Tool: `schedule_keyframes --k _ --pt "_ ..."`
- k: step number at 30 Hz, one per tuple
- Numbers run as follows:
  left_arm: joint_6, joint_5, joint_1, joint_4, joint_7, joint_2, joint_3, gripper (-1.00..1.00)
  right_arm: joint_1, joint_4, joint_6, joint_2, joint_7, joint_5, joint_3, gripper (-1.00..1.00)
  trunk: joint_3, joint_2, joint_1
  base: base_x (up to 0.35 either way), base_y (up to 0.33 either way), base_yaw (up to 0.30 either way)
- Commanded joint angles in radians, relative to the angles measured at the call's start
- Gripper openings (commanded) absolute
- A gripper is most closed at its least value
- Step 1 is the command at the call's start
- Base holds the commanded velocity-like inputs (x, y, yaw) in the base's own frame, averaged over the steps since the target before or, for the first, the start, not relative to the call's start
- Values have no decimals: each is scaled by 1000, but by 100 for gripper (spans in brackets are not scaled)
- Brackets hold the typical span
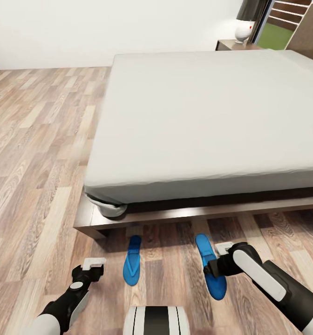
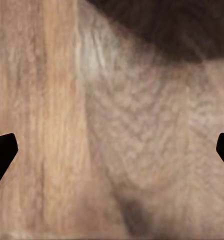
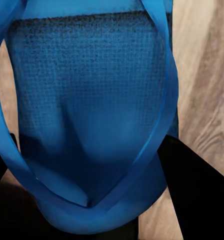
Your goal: In the bedroom, move the book from the bed onto either nightstand, and place the two sandals side by side next to the bed.
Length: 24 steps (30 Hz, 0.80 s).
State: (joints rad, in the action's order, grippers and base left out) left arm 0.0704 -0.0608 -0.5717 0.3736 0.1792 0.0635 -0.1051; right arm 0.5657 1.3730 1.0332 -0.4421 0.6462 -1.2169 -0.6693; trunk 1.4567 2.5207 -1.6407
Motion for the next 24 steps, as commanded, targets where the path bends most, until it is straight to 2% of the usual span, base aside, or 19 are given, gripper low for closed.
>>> schedule_keyframes --k 1,15,24 --pt "3 -7 0 -1 6 1 -8 100 1 0 1 0 12 -9 -3 -100 1 0 0 0 291 0" --pt "3 -7 0 -1 5 3 -8 100 1 -14 -6 7 12 -9 -3 -100 1 0 0 0 291 0" --pt "5 -10 0 -1 5 12 -8 100 1 -22 -22 30 12 -7 0 -100 1 0 0 0 73 0"
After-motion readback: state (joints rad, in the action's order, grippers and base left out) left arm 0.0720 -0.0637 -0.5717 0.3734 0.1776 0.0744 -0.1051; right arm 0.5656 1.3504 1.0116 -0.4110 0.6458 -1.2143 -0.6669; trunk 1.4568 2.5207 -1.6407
